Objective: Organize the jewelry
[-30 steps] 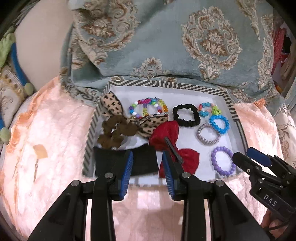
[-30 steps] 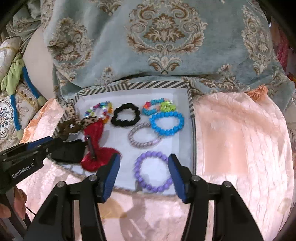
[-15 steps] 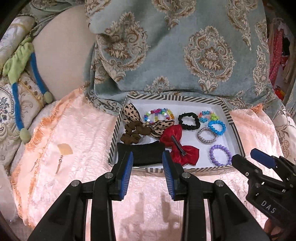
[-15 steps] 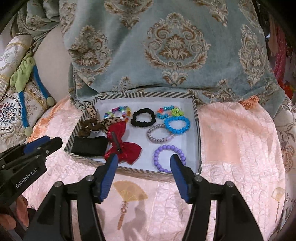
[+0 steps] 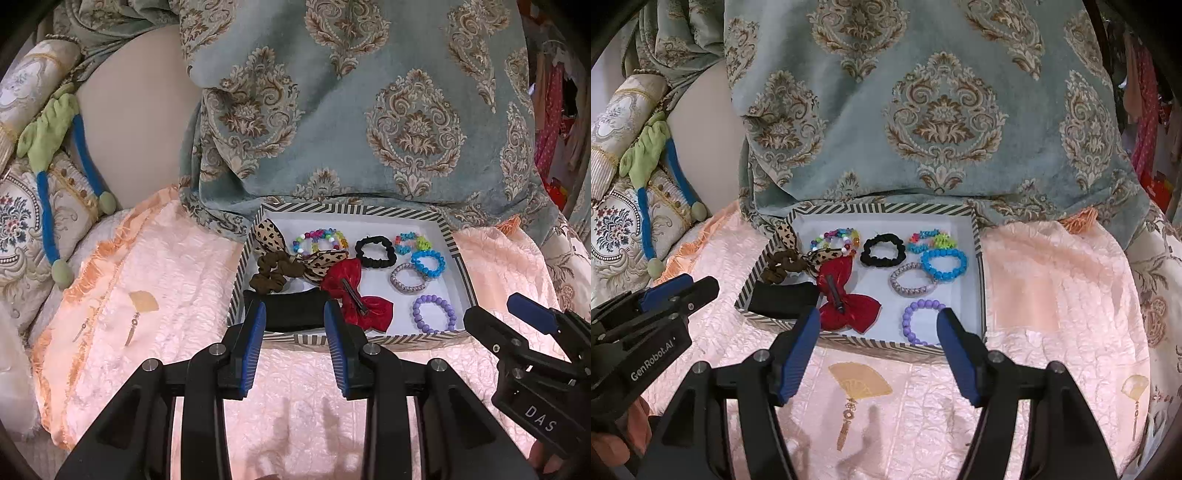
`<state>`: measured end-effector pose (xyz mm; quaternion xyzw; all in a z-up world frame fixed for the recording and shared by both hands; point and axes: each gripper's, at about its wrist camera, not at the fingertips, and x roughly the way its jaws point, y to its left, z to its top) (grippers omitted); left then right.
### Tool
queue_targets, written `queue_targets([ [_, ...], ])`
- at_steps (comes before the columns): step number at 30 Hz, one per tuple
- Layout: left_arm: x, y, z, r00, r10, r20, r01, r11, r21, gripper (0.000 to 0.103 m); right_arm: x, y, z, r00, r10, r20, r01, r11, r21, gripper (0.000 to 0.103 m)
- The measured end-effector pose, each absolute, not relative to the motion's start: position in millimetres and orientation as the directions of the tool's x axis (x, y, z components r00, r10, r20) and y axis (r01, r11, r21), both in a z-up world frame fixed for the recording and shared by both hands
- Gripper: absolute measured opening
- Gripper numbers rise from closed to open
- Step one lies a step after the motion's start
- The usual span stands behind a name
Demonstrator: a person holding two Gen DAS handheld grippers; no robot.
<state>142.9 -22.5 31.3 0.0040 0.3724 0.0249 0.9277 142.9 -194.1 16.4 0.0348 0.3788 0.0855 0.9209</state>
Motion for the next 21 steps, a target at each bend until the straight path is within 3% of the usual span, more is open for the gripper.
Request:
queue_targets([
  [21, 137.8, -18.9, 35.9, 0.726, 0.058, -0.685, -0.055, 0.998, 0.027, 0.016, 139.5, -192.4, 15.8, 0.688, 0.192, -0.700, -0.146, 0.981, 0.126, 0.069],
])
